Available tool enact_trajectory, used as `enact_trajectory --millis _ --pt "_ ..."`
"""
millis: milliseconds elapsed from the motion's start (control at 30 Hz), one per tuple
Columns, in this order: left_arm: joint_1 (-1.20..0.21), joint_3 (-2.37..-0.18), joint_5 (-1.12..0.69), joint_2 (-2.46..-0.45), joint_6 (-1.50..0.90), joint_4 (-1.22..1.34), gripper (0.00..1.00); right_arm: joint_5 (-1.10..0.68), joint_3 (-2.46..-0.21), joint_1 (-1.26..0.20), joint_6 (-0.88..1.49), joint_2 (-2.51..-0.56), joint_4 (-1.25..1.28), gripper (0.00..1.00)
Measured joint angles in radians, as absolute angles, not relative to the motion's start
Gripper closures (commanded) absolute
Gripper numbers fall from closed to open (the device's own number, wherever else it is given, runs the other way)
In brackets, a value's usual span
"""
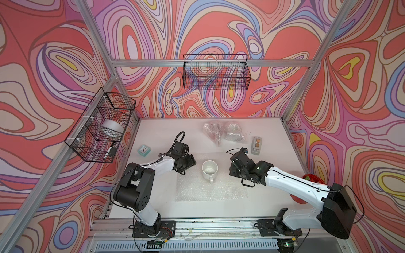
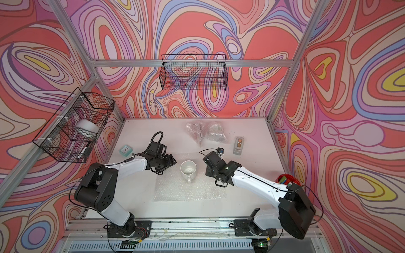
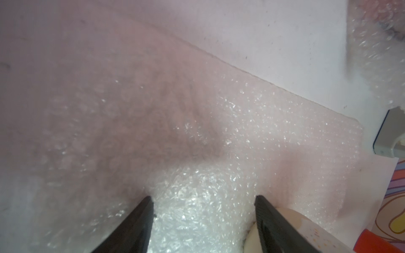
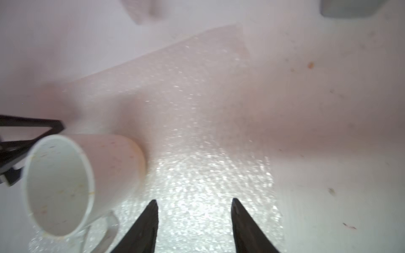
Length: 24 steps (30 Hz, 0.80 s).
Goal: Wrap mugs in bubble wrap
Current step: Place the mug on the bubble wrap, then wrap the mug in bubble wrap.
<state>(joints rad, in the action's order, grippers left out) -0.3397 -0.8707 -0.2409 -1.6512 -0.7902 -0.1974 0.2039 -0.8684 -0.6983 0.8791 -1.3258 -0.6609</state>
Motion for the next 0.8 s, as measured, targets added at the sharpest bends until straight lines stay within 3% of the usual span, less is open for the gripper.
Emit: enact_trajectory --millis 167,367,800 --pt "-0.340 -0.871 -0.239 -1.651 -0.790 -0.198 0.25 0.050 -0.804 -0.590 0.908 -1.311 -0.756 0.36" --pt "-0.340 -0.871 -0.239 -1.651 -0.790 -0.198 0.25 -0.094 -0.693 -0.502 0.920 -1.305 -0.778 0.36" --pt "-0.340 -0.871 -0.239 -1.651 -0.798 -0.198 0.25 -0.160 -0.674 -0.496 0.922 -1.367 -0.751 0.39"
